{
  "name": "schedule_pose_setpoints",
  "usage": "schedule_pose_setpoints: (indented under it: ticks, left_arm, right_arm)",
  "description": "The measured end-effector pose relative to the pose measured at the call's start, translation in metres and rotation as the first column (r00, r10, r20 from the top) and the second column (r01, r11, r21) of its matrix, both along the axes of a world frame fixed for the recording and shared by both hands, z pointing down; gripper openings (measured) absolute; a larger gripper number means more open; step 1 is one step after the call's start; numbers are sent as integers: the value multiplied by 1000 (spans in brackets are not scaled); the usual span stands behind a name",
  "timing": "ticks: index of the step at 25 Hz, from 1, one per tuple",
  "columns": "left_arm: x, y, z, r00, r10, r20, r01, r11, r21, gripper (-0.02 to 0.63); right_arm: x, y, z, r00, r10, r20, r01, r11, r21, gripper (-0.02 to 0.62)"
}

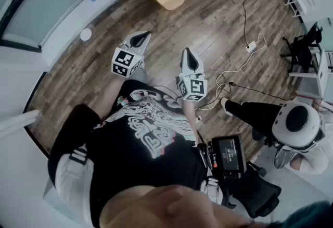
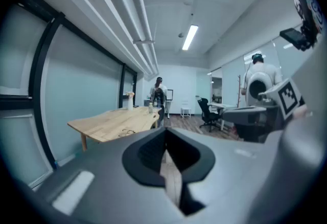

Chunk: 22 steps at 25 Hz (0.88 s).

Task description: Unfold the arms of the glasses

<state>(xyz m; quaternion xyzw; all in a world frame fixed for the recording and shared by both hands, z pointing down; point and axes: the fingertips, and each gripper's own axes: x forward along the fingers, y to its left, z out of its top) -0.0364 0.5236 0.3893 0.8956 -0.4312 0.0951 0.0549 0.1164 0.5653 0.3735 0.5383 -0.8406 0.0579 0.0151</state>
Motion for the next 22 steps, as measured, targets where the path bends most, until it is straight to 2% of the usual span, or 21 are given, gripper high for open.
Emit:
schedule_pose_setpoints:
  ticks: [14,19,22]
  left_arm:
    - [-7,10,6,999,-48,-17,48,999,-5,-11]
    - [-9,11,6,997,-67,-34,67,998,-9,-11]
    - [-12,11,13,997,-75,-32,75,997,-21,-11]
  right_arm:
    - [-6,3,-5,1000,-17,-6,17,1000,11,-2]
    - [-14,13,-14,989,-116,96,110,992,64,-2]
    - [-21,14,-14,986,-148,75,143,987,75,-2]
